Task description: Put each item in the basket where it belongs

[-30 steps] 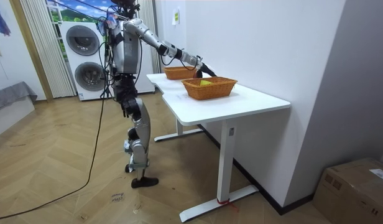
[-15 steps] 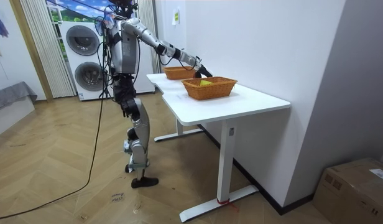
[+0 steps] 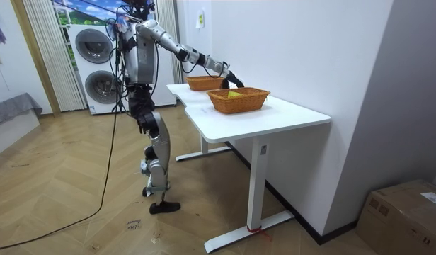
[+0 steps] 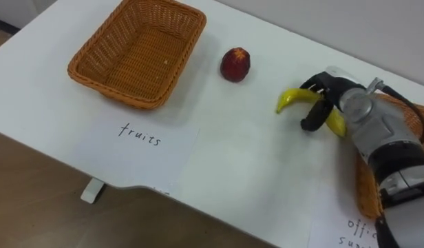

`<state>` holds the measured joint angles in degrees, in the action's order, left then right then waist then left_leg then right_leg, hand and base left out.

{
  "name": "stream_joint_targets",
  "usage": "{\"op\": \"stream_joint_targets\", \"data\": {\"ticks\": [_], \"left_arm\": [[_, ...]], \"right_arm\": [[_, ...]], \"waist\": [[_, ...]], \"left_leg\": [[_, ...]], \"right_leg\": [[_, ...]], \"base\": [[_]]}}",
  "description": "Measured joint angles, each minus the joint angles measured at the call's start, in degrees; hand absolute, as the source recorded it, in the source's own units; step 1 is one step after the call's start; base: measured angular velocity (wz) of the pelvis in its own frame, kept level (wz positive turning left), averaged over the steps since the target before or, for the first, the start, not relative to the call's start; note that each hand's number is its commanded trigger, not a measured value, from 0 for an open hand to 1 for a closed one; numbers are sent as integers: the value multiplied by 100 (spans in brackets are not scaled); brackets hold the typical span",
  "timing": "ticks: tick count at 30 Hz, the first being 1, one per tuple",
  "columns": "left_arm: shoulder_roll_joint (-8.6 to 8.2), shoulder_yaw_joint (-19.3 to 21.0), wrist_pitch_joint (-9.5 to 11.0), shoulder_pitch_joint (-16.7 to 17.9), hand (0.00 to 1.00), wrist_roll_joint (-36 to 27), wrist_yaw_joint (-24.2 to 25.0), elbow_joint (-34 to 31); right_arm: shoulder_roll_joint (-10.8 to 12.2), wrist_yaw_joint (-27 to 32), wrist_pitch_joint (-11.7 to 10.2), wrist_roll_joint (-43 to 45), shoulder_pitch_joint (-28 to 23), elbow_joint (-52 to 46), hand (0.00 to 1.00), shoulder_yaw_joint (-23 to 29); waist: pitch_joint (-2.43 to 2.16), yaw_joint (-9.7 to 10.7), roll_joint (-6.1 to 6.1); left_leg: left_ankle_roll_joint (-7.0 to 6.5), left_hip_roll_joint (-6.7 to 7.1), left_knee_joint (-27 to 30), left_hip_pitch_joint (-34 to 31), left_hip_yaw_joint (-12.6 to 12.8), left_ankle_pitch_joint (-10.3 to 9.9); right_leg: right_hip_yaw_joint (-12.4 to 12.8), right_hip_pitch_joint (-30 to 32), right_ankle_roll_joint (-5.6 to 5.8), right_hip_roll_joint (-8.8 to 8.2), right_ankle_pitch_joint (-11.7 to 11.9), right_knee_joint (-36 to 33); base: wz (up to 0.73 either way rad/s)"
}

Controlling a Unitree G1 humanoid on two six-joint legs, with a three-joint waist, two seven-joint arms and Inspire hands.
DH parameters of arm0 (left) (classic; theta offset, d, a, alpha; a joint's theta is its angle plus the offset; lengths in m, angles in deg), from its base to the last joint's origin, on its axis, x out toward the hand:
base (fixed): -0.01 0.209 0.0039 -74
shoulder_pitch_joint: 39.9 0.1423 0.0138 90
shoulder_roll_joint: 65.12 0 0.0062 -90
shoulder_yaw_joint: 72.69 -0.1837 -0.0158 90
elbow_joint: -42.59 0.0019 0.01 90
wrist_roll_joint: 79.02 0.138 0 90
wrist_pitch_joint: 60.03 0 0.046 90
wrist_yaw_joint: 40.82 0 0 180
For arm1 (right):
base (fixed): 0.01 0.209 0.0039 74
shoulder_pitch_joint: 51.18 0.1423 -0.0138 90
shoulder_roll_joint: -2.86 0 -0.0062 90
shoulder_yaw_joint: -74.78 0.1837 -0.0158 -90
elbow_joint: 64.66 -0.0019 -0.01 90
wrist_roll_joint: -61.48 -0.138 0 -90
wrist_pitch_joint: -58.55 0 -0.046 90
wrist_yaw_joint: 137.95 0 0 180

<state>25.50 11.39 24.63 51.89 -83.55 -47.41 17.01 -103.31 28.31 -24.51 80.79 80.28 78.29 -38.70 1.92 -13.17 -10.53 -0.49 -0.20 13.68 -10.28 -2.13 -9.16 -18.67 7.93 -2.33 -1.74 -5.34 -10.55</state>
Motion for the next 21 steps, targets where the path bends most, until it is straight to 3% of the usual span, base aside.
{"op": "stream_joint_targets", "data": {"ticks": [9, 16, 21], "left_arm": [[6, 10, 52, 0, 0, 28, 110, 1], [8, 10, 78, -106, 0, 31, 250, 107], [17, -4, 90, -198, 0, -40, 223, 248]], "right_arm": [[4, -261, 10, 320, -16, -94, 100, -6], [4, -536, 25, 610, -134, -482, 100, -37], [1, -578, 67, 672, -202, -948, 100, -428]], "waist": [[3, -23, 5], [-20, -25, -27], [-44, -66, -73]], "left_leg": [[1, 0, -15, -1, 9, 18], [3, 2, -12, 3, 17, 20], [20, -10, -65, 34, 62, 51]], "right_leg": [[0, 21, 0, 4, 0, -1], [12, 27, -1, 4, 1, -3], [34, 61, -23, 8, 14, -20]], "base": [[0], [0], [-7]]}}
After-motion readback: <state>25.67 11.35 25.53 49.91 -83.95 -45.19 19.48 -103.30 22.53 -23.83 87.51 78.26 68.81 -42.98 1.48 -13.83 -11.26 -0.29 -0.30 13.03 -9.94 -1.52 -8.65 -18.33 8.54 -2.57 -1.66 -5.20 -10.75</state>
